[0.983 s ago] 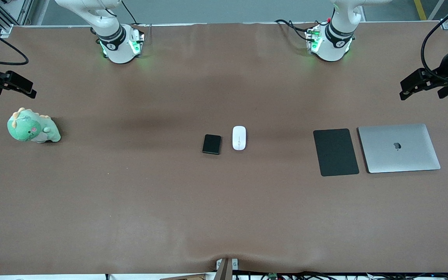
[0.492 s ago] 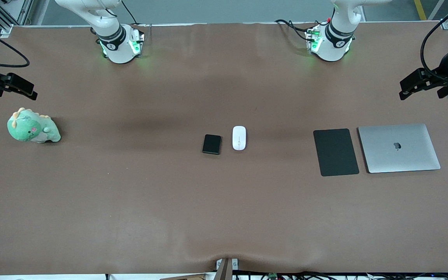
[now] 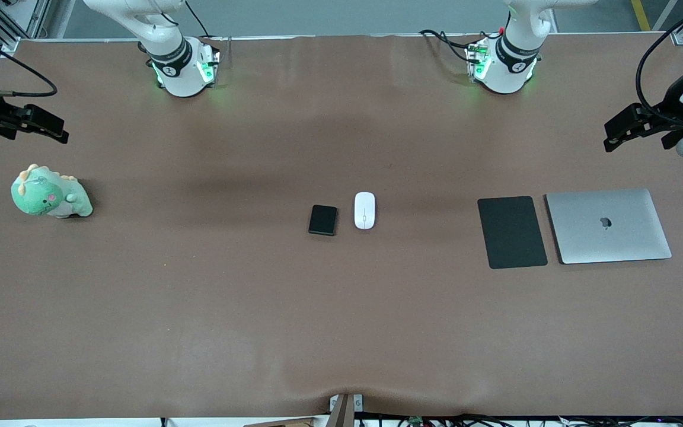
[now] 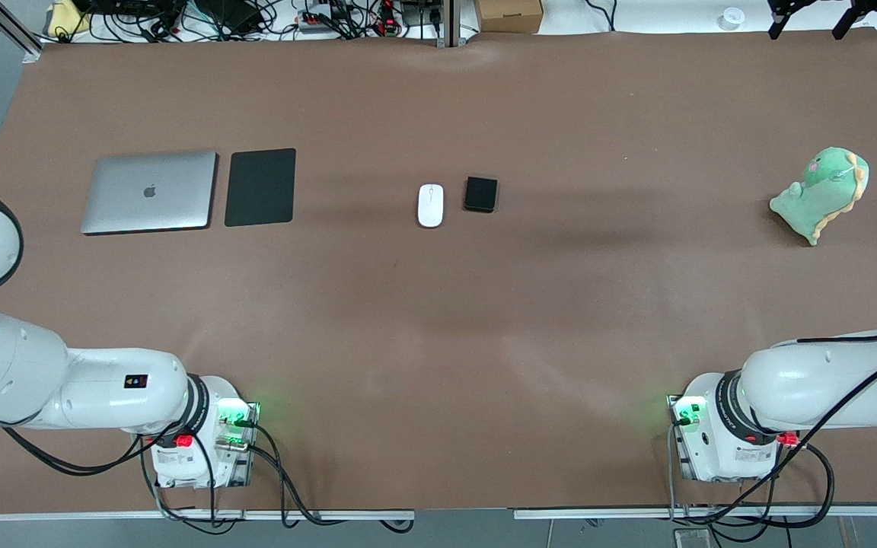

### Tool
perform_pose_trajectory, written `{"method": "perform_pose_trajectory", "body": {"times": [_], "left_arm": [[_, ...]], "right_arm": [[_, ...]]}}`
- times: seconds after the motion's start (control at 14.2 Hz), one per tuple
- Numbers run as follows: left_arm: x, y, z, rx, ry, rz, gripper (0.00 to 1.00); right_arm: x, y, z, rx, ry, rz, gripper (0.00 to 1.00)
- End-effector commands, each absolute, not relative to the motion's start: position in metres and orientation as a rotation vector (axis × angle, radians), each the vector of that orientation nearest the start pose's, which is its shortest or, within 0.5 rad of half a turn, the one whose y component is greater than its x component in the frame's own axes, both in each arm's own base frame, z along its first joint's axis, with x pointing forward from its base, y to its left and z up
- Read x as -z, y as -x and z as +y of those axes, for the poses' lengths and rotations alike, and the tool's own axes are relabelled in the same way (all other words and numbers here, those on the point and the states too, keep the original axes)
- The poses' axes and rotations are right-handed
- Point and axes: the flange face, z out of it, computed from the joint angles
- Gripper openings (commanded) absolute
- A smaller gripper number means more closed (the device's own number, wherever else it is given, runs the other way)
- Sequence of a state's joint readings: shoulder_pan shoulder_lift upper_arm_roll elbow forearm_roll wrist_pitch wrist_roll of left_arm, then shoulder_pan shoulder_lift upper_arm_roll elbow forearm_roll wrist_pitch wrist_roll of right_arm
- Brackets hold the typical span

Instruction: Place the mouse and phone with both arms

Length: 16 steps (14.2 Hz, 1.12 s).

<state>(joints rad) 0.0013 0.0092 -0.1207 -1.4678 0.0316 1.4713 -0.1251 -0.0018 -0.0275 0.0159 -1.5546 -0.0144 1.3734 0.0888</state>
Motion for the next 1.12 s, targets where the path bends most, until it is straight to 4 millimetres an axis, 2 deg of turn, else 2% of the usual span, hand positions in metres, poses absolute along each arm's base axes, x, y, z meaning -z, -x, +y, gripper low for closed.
{"method": "perform_pose_trajectory", "body": {"times": [0.0,0.14,0.28,0.56,0.7,0.84,0.91,1.05], "left_arm": [[-0.666,-0.536,-0.07,-0.021,3.116,-0.016,1.0],[-0.67,-0.532,-0.071,-0.01,3.117,-0.009,1.0],[-0.673,-0.532,-0.07,-0.002,3.118,-0.007,1.0],[-0.675,-0.531,-0.074,0.008,3.125,-0.003,1.0],[-0.669,-0.534,-0.081,-0.01,3.143,0.01,1.0],[-0.658,-0.54,-0.087,-0.037,3.143,0.027,1.0],[-0.653,-0.542,-0.096,-0.051,3.143,0.053,1.0],[-0.635,-0.548,-0.117,-0.098,3.139,0.113,1.0]], "right_arm": [[-0.635,-0.526,0.011,-0.26,3.138,0.12,1.0],[-0.635,-0.525,0.013,-0.265,3.14,0.111,1.0],[-0.634,-0.525,0.026,-0.262,3.156,0.071,1.0],[-0.64,-0.52,0.007,-0.282,3.165,0.114,1.0],[-0.656,-0.518,0.007,-0.251,3.165,0.117,1.0],[-0.661,-0.519,0.009,-0.226,3.163,0.122,1.0],[-0.669,-0.517,0.011,-0.207,3.159,0.118,1.0],[-0.669,-0.511,0.013,-0.272,3.156,0.111,1.0]]}}
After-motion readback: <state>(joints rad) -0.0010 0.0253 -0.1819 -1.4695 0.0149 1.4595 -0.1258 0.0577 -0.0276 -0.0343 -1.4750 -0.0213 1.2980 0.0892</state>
